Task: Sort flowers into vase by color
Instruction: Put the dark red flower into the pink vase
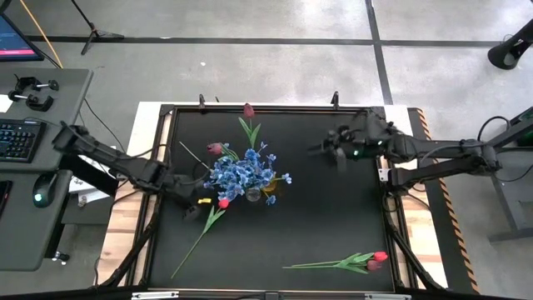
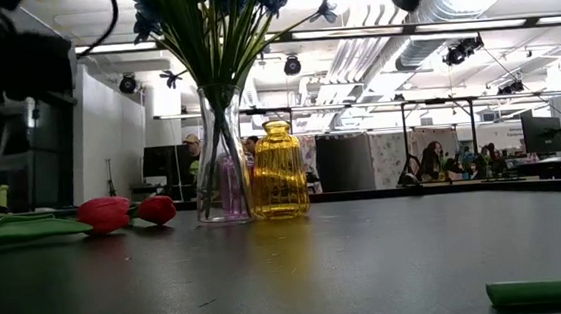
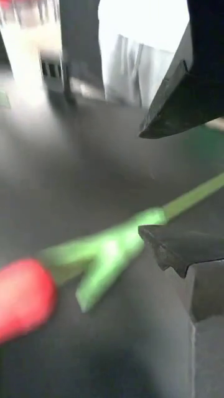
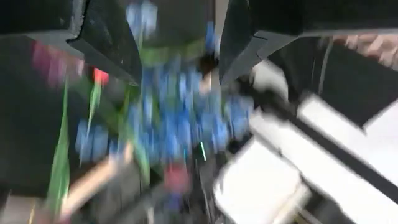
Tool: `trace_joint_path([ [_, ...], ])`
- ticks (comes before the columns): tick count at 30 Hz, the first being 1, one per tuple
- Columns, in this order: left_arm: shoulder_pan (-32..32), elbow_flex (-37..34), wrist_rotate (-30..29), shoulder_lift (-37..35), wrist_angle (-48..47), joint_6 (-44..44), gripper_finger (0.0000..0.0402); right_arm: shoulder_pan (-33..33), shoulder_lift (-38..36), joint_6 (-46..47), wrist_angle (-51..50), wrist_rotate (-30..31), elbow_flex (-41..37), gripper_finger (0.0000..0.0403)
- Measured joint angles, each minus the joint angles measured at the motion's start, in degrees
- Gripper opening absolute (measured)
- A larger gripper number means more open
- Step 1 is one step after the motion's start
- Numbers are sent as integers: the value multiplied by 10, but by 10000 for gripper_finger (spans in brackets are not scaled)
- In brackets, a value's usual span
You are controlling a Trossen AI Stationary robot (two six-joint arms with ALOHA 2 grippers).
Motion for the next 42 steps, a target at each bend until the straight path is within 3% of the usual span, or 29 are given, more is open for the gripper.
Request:
trace_joint_path([
  [4,-25,0,-35,0,68,-10,227,69,18,53,-90,-27,0,204],
  [13,-36,0,-72,0,69,-53,227,270,74,212,-236,-65,0,204],
  [20,-34,0,-106,0,69,-50,227,406,173,288,-209,-46,0,204],
  [24,-33,0,-135,0,69,-47,227,430,234,288,-196,-17,0,204],
  [29,-33,0,-139,0,69,-46,227,437,286,278,-173,-27,0,204],
  [42,-33,0,-139,0,69,-30,227,458,323,230,-178,-52,15,204],
])
